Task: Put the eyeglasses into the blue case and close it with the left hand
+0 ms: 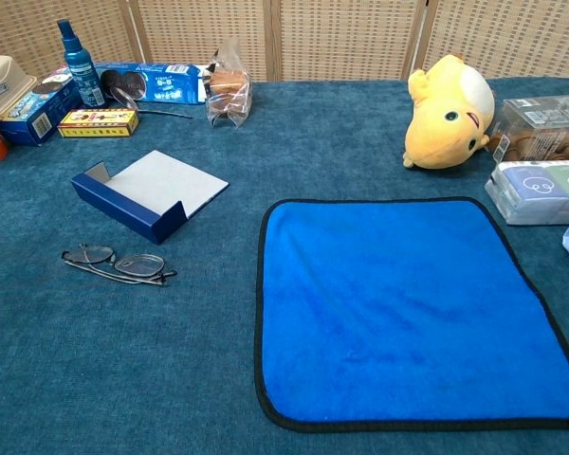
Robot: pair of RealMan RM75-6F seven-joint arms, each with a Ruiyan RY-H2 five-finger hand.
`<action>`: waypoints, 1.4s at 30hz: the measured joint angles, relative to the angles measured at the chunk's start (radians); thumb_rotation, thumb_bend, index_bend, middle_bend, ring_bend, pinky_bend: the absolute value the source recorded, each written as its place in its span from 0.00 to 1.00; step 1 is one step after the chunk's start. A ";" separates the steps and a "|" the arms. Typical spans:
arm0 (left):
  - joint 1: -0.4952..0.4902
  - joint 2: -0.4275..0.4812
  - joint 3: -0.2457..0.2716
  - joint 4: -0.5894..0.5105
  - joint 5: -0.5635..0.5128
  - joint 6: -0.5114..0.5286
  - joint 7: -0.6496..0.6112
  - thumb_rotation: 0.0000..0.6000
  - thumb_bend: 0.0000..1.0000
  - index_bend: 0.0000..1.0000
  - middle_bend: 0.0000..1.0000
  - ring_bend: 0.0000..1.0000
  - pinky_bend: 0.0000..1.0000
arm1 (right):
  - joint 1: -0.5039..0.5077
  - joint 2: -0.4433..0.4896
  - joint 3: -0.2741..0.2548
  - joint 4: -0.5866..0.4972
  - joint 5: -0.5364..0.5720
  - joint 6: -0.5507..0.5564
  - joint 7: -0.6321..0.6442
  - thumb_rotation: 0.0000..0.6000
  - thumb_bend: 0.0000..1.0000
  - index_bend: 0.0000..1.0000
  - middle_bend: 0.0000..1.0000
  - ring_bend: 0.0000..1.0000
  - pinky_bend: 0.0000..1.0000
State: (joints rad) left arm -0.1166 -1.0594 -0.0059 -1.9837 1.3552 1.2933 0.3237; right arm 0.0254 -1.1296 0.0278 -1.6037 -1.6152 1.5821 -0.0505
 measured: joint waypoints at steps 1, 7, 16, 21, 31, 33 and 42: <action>-0.011 0.000 -0.006 0.006 -0.015 -0.019 -0.006 0.74 0.30 0.01 0.14 0.10 0.06 | -0.001 0.002 0.000 -0.002 0.000 0.003 -0.001 0.95 0.28 0.11 0.16 0.07 0.12; -0.095 0.002 -0.052 0.050 -0.122 -0.176 -0.110 0.72 0.30 0.00 0.27 0.29 0.10 | -0.006 0.002 0.001 -0.003 0.001 0.009 -0.003 0.95 0.28 0.11 0.16 0.07 0.12; -0.251 0.008 -0.119 0.131 -0.252 -0.389 -0.229 0.73 0.30 0.00 0.28 0.30 0.14 | -0.020 0.006 0.002 0.001 0.002 0.030 0.004 0.95 0.28 0.11 0.16 0.07 0.13; -0.323 -0.009 -0.139 0.176 -0.333 -0.472 -0.237 0.72 0.30 0.00 0.28 0.30 0.14 | -0.028 0.009 0.004 0.004 0.003 0.044 0.010 0.94 0.28 0.11 0.16 0.07 0.12; -0.444 -0.086 -0.157 0.292 -0.450 -0.561 -0.229 0.72 0.30 0.00 0.30 0.31 0.11 | -0.043 0.016 0.006 0.008 0.005 0.065 0.016 0.94 0.28 0.10 0.16 0.07 0.12; -0.471 -0.107 -0.157 0.317 -0.475 -0.577 -0.222 0.72 0.30 0.00 0.30 0.31 0.09 | -0.047 0.017 0.007 0.008 0.005 0.071 0.019 0.95 0.28 0.09 0.16 0.07 0.12; -0.550 -0.193 -0.156 0.400 -0.540 -0.598 -0.197 0.72 0.30 0.00 0.30 0.31 0.06 | -0.059 0.022 0.008 0.010 0.004 0.085 0.022 0.95 0.28 0.09 0.16 0.07 0.13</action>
State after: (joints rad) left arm -0.6664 -1.2526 -0.1615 -1.5840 0.8148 0.6955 0.1271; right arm -0.0338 -1.1080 0.0353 -1.5935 -1.6109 1.6669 -0.0281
